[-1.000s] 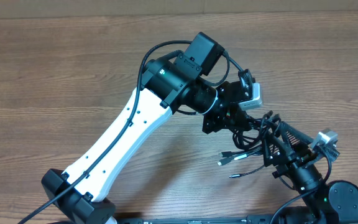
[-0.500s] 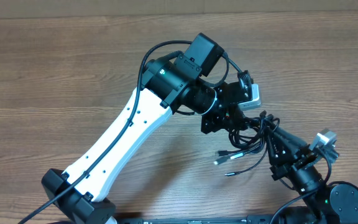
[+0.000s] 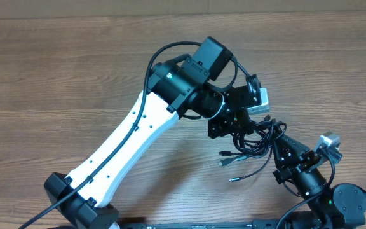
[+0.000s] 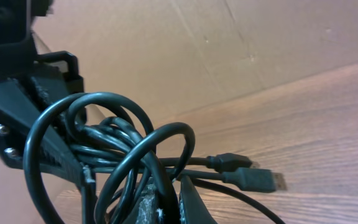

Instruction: Untangle cables

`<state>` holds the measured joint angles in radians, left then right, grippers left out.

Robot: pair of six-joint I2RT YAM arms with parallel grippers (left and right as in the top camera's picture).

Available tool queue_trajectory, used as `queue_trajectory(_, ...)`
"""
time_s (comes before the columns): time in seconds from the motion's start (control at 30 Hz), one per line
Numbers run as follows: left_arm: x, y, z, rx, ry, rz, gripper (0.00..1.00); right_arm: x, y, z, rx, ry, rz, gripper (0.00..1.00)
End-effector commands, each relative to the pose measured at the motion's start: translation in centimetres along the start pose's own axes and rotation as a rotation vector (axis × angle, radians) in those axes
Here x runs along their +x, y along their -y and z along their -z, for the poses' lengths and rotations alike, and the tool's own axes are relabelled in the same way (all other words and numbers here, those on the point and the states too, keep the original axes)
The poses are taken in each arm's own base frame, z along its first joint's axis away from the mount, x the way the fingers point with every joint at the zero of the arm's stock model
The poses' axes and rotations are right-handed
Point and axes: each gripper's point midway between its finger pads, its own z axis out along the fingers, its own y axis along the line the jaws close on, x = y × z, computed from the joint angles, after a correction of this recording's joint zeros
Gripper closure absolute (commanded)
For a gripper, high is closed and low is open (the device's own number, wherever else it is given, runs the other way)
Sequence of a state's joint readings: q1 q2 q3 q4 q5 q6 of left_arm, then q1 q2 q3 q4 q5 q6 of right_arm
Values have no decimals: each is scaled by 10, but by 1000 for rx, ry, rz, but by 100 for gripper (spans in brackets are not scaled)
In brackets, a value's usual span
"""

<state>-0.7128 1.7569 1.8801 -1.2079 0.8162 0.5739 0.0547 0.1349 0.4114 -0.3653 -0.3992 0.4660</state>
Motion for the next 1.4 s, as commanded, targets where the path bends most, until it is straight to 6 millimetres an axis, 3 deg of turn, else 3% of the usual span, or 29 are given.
queue_trajectory(0.0,-1,-1,8,-41,-5,49,96,-13,25,6,159,66,15,96)
queue_trajectory(0.27,6,3,9,-28,-28,79,96,-7,47,11,280,54,26,96)
queue_trajectory(0.47,8,4,9,-22,-37,89,96,-7,53,12,310,51,57,96)
queue_trajectory(0.73,25,17,10,18,-102,166,96,-8,71,19,420,68,59,96)
queue_trajectory(1.07,41,29,12,50,-164,205,96,-8,71,19,421,62,91,96)
queue_trajectory(1.37,41,29,13,50,-166,207,96,-8,71,19,421,62,92,96)
